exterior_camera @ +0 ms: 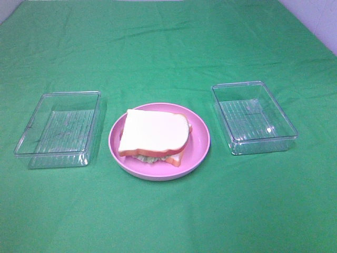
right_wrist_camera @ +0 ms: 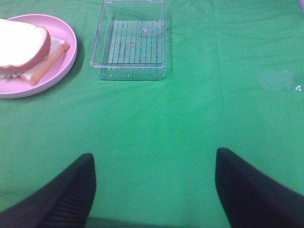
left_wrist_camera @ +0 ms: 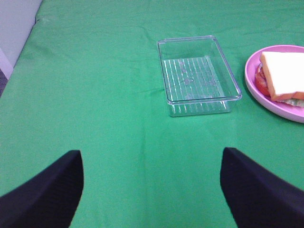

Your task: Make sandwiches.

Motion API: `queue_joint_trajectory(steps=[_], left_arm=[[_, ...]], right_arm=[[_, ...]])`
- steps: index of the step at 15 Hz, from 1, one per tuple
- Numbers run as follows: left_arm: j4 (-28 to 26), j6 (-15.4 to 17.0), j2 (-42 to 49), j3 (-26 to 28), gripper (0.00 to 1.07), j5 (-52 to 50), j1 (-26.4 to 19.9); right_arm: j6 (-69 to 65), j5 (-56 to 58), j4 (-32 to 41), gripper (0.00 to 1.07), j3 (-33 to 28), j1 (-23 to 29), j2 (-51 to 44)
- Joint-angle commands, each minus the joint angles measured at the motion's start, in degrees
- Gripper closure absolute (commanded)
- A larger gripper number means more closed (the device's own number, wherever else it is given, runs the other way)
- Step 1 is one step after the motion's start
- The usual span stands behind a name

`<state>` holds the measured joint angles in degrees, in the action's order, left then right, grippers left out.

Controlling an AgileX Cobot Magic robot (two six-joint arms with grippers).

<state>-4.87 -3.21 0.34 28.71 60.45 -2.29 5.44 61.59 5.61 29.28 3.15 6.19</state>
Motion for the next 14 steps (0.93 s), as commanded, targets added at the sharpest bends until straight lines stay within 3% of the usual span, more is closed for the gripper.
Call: queue_joint_trajectory(steps=[1,5,14], left_arm=[[-0.23,-0.06,1.20,-0.11,0.31,-0.57,-0.23],[-0.23,-0.06,1.20,-0.11,0.31,-0.57,-0.23],[-0.23,-0.17,1.20,-0.11,0.31,-0.57,-0.23]], right_arm=[[0.52,-0.80,-0.06,0.40,-0.23,0.23,-2.12],[0.52,-0.80,-0.06,0.40,-0.23,0.23,-7.39],[0.52,-0.86,0.00,0.40,-0.23,0.23,-7.22]])
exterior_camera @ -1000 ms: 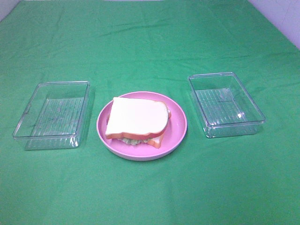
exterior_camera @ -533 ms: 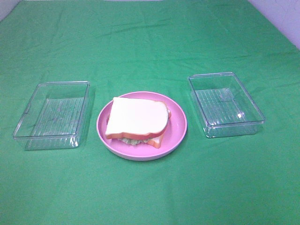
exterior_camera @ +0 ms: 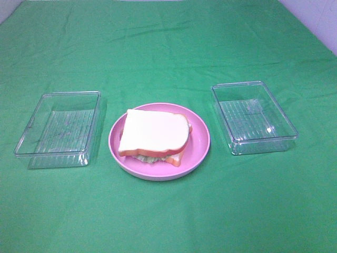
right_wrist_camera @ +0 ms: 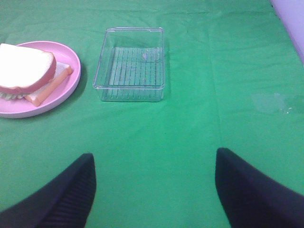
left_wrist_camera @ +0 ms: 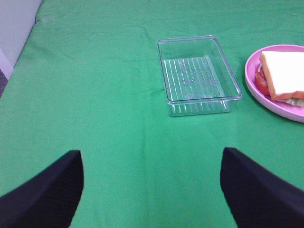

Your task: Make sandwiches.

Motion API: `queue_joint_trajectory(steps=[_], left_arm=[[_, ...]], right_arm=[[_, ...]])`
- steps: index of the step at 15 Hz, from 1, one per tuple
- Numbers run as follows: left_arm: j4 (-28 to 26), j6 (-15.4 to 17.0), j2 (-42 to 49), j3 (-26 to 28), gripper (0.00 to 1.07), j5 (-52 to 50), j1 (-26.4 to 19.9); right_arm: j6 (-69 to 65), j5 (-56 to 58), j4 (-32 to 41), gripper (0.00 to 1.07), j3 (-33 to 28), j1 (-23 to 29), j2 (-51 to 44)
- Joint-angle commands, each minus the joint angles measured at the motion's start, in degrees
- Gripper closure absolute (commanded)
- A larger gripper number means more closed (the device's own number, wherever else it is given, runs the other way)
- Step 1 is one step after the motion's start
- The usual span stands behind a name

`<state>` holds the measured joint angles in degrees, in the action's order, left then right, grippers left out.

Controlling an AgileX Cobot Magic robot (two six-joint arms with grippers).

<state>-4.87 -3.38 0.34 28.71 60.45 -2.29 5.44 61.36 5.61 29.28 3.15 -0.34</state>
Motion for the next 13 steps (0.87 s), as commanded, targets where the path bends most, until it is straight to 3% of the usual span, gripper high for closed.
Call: queue_joint_trajectory(steps=[1,13], left_arm=[[-0.23,0.00,1.20,-0.11,0.31,-0.57,-0.23],[-0.23,0.00,1.20,-0.11,0.31,-0.57,-0.23]], right_arm=[[0.52,-0.63,0.00,0.40,-0.23,0.23,-0.69],[0.52,-0.63,0.00,0.40,-0.23,0.23,-0.69]])
